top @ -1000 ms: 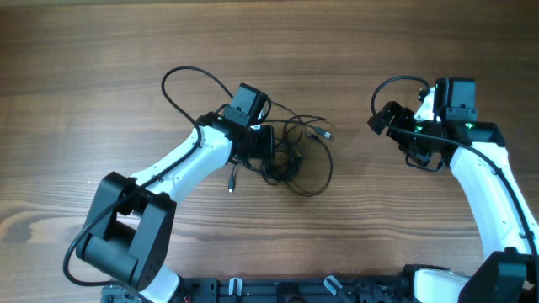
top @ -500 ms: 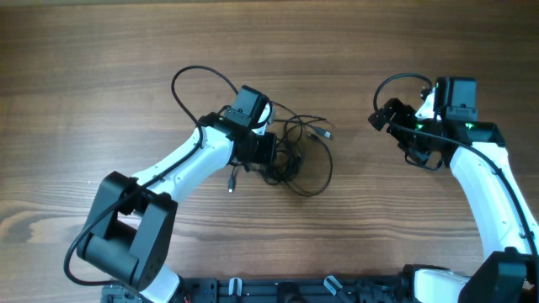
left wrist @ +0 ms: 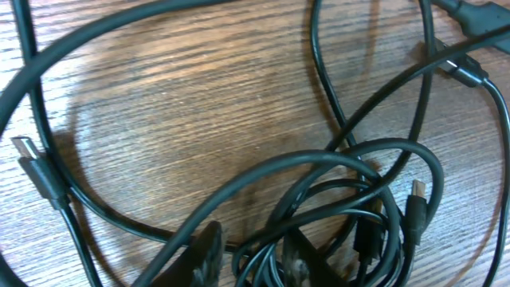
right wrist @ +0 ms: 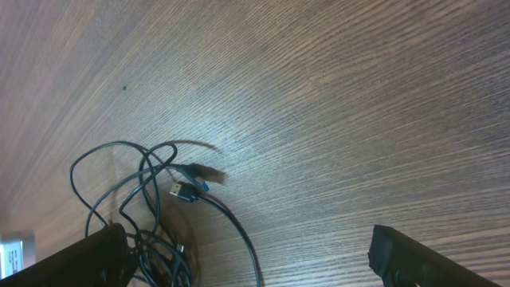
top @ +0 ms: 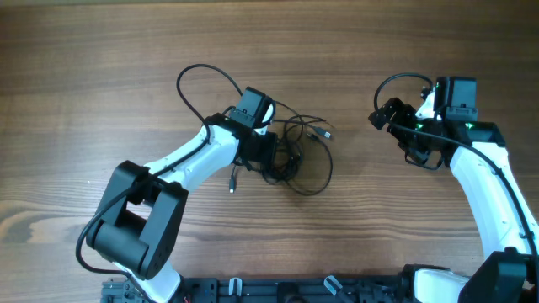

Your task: Untangle cables

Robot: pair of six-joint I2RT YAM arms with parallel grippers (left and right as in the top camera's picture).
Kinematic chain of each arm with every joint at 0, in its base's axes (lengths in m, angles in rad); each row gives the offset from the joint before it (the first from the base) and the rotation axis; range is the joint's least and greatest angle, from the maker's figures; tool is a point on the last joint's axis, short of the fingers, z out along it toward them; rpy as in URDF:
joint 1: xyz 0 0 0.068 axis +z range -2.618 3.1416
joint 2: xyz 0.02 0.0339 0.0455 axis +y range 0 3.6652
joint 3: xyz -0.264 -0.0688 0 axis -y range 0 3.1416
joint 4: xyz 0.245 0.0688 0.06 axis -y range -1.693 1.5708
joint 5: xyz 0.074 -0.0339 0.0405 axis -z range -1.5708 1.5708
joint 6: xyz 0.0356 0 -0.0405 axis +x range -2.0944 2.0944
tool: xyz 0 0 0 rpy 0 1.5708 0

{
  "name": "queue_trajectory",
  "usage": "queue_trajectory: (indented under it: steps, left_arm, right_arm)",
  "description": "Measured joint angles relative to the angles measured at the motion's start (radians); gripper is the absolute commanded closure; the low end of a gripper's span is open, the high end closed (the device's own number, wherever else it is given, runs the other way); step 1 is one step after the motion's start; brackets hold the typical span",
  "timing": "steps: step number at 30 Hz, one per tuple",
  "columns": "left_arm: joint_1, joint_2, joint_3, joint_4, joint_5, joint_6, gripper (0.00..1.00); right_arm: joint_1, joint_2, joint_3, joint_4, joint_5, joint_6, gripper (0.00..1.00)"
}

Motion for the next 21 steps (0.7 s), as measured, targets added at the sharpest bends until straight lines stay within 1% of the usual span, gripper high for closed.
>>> queue_trajectory:
  steps: [2,5,6,7,8,9,10,11,18,21]
  left_arm:
    - [-0.006,0.0,0.0,0.0,0.0,0.003,0.67]
    - [-0.022,0.0,0.0,-0.001,0.0,0.004,0.61]
    - [-0.027,0.0,0.0,-0.002,-0.001,0.006,0.61]
    - [-0.033,0.0,0.0,-0.004,-0.001,0.006,0.63]
    - [-0.04,0.0,0.0,-0.004,-0.002,0.006,0.7]
    - [-0.046,0.0,0.0,-0.004,-0.003,0.007,0.81]
    - [-0.051,0.001,-0.001,-0.003,-0.004,0.005,0.9]
    - [-0.059,0.001,-0.004,-0.002,-0.007,0.003,0.96]
    - [-0.068,0.008,-0.017,0.003,-0.008,0.01,0.96]
    - [-0.04,0.002,0.042,-0.083,-0.007,-0.023,0.96]
  right_arm:
    - [0.0,0.0,0.0,0.0,0.0,0.0,0.0]
    - [0.0,0.0,0.0,0.0,0.0,0.0,0.0]
    - [0.0,0.0,0.0,0.0,0.0,0.0,0.0]
    - [0.0,0.0,0.0,-0.001,0.0,0.0,0.0]
    - [0.0,0.0,0.0,-0.003,0.0,0.0,0.0]
    - [0.0,0.0,0.0,-0.006,-0.001,0.0,0.0]
    - [0.0,0.0,0.0,-0.011,-0.006,0.0,0.0]
    - [0.0,0.0,0.0,-0.02,-0.015,0.0,0.0]
    - [0.0,0.0,0.0,-0.046,-0.082,-0.008,0.0]
    - [0.003,0.0,0.0,-0.046,-0.154,-0.057,0.0]
